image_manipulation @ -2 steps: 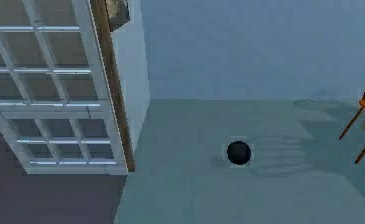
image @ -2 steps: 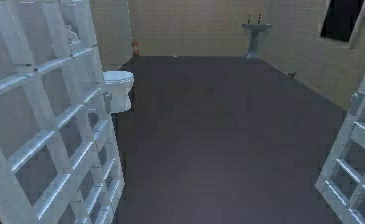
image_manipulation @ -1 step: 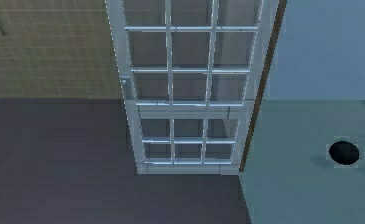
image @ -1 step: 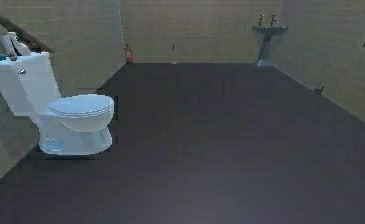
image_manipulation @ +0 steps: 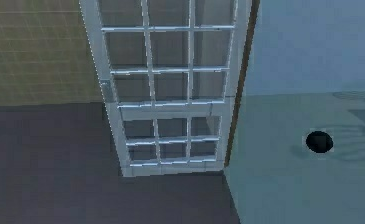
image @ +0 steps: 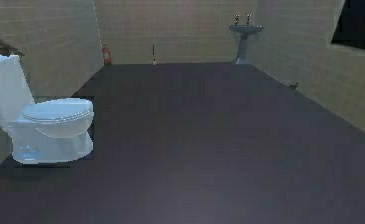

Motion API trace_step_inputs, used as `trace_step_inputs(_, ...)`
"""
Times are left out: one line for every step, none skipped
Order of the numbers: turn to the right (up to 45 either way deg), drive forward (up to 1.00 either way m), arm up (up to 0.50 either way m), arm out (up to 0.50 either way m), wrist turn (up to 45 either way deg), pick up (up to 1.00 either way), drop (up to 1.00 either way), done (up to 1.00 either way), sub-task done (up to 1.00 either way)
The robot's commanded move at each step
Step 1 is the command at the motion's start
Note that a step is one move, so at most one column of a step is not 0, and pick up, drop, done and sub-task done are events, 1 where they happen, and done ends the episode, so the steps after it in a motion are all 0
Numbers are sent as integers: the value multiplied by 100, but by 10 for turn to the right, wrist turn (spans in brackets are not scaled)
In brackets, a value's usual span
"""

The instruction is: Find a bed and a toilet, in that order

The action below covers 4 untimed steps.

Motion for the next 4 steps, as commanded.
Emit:
trace_step_inputs(0, 50, 0, 0, 0, 0, 0, 0, 0)
trace_step_inputs(-360, 0, 0, 0, 0, 0, 0, 0, 0)
trace_step_inputs(-30, 0, 0, 0, 0, 0, 0, 0, 0)
trace_step_inputs(0, 70, 0, 0, 0, 0, 0, 0, 0)
